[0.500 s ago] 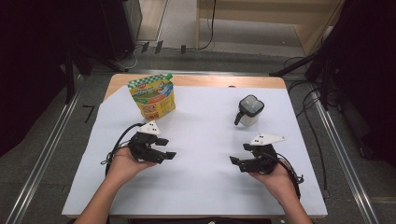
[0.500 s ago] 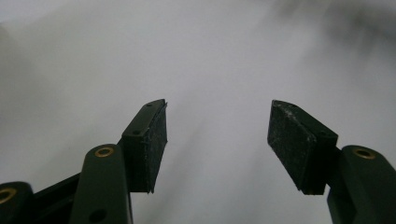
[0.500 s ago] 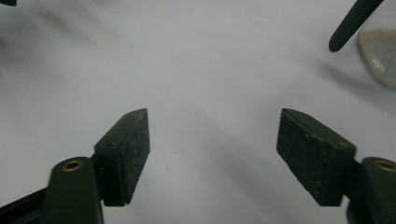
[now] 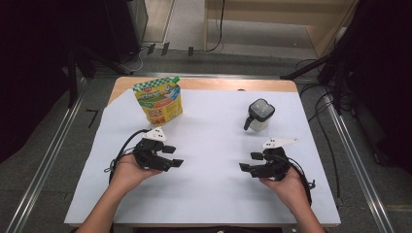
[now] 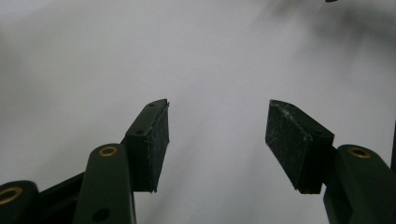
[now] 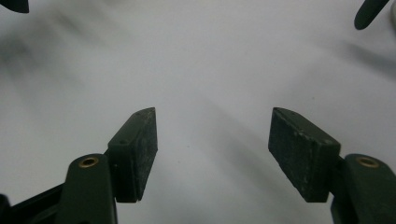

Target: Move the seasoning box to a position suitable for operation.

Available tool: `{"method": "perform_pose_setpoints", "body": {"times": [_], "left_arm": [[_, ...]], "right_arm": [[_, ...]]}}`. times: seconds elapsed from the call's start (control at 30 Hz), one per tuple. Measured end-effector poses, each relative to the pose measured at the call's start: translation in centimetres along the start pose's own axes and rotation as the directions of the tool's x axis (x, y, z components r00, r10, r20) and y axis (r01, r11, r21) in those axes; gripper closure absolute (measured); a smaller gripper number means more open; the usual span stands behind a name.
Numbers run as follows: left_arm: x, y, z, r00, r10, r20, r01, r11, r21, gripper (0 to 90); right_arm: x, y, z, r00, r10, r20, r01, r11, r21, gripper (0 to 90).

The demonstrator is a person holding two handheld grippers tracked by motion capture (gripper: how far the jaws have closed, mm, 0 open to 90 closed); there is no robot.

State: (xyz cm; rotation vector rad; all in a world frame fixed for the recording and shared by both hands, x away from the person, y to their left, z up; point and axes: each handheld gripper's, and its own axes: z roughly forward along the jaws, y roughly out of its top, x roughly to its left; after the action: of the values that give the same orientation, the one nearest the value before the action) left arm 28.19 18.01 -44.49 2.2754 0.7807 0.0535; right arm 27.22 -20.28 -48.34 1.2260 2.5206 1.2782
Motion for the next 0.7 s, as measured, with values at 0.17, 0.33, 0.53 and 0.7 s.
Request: {"method": "perform_pose_setpoints", "body": {"times": [0.17,0.33,0.53,0.7], "left_arm": [[-0.1,0.09,0.02,0.9999,-0.001,0.013,0.001,1.0,-0.006,40.4],[-0.13,0.09,0.01,0.9999,-0.001,0.012,0.001,1.0,-0.005,40.4],[-0.13,0.09,0.02,0.9999,0.0,0.012,0.0,1.0,-0.005,40.4],[-0.19,0.1,0.02,0.9999,0.007,0.013,-0.007,1.0,-0.006,40.4]], "right_arm": [[0.06,-0.02,-0.19,0.9996,-0.017,0.022,0.018,1.0,-0.008,34.3],[0.06,-0.07,-0.24,0.9981,-0.049,0.036,0.05,0.999,-0.008,35.8],[-0.15,-0.07,-0.39,0.997,-0.054,0.056,0.055,0.998,-0.019,36.4],[-0.46,-0.03,-0.67,0.9967,-0.05,0.064,0.053,0.998,-0.031,36.8]]}}
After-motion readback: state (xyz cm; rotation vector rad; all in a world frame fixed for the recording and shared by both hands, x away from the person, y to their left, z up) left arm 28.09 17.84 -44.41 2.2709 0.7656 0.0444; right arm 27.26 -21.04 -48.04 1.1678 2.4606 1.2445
